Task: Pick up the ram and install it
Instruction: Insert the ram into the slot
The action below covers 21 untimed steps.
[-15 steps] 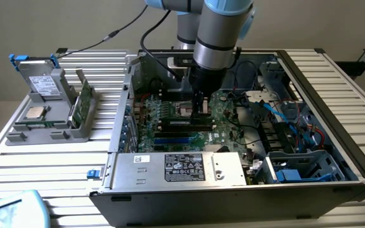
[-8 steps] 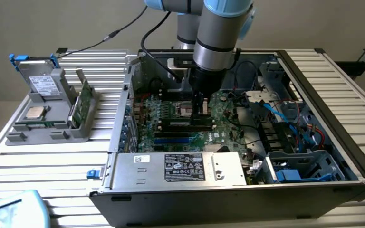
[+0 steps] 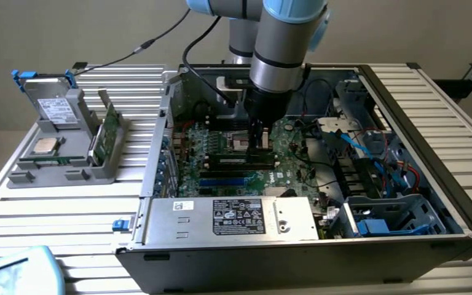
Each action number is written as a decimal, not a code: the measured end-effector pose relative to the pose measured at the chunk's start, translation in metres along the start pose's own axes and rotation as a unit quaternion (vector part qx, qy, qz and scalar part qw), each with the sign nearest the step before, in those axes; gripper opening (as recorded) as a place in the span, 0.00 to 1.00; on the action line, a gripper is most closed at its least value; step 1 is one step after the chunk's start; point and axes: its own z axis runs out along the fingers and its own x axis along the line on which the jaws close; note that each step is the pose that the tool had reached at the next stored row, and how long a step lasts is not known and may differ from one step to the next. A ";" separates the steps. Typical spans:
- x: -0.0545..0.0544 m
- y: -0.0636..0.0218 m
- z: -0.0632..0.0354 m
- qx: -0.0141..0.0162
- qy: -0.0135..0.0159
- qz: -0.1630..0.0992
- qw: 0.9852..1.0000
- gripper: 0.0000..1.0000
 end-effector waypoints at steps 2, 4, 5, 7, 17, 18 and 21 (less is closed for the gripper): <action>0.000 -0.0010 0.0005 0.000 0.000 -0.001 1.000 0.13; -0.001 -0.0018 0.0008 0.000 0.001 -0.001 1.000 0.13; -0.001 -0.0019 0.0011 0.000 0.001 -0.001 1.000 0.13; -0.001 -0.0021 0.0014 0.000 0.002 -0.001 1.000 0.13; -0.002 -0.0038 0.0036 0.000 0.008 0.000 1.000 0.13; -0.002 -0.0039 0.0037 0.000 0.008 0.000 1.000 0.13; -0.002 -0.0041 0.0042 0.000 0.008 0.000 1.000 0.13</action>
